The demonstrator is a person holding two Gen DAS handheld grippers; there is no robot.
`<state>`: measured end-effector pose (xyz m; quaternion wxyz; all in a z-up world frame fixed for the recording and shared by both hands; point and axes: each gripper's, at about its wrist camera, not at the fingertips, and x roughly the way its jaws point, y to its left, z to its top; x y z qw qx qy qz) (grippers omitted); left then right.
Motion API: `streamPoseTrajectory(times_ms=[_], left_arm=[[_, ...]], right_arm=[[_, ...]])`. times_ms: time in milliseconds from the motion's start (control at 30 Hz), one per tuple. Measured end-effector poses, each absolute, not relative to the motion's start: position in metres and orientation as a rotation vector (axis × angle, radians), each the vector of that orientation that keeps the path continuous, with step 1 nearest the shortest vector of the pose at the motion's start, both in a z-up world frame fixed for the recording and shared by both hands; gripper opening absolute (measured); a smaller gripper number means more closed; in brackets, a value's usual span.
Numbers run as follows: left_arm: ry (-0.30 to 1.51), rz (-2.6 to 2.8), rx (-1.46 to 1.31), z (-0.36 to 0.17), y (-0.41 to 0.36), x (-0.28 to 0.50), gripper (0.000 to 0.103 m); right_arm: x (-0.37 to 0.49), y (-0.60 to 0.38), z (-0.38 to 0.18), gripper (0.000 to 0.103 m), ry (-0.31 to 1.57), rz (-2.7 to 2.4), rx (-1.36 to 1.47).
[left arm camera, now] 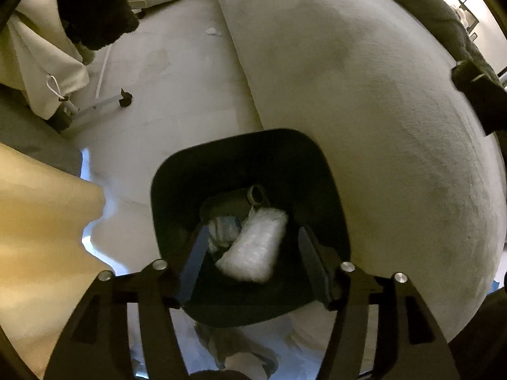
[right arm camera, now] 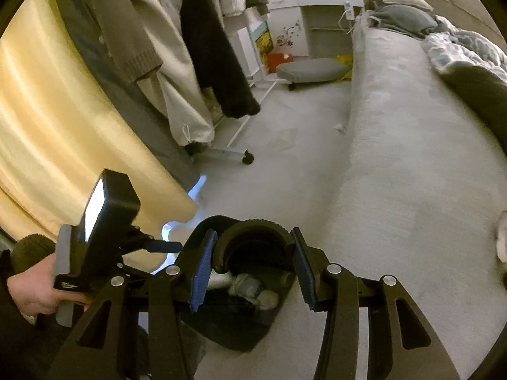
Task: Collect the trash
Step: 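Open the left tool then the right tool to drop both into the bin, then move both tools back toward the tan tape roll and black curved piece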
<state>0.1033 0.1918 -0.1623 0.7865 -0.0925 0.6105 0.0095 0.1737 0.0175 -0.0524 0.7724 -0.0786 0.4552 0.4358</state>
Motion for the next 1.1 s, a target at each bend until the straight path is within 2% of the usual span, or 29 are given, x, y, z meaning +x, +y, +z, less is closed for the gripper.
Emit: streamPoseTrajectory(times_ms=[133,433,900,1100], left_arm=[[1.284,0.031,-0.215,-0.154,0.204,0.098,0.074],[1.183,0.069,-0.257,-0.130,0.238,0.087,0.079],[0.955,0.107,-0.249,-0.082,0.262,0.072,0.081],[0.836,0.093,-0.248,-0.060,0.263,0.071,0.079]], right_arm=[[0.171,0.038,-0.064,0.048,1.007,0.960,-0.203],[0.171,0.074,-0.098,0.048,1.086,0.958,-0.270],[0.166,0.107,-0.140,0.048,1.194,0.934,-0.374],[0.162,0.113,-0.149,0.048,1.221,0.934,-0.417]])
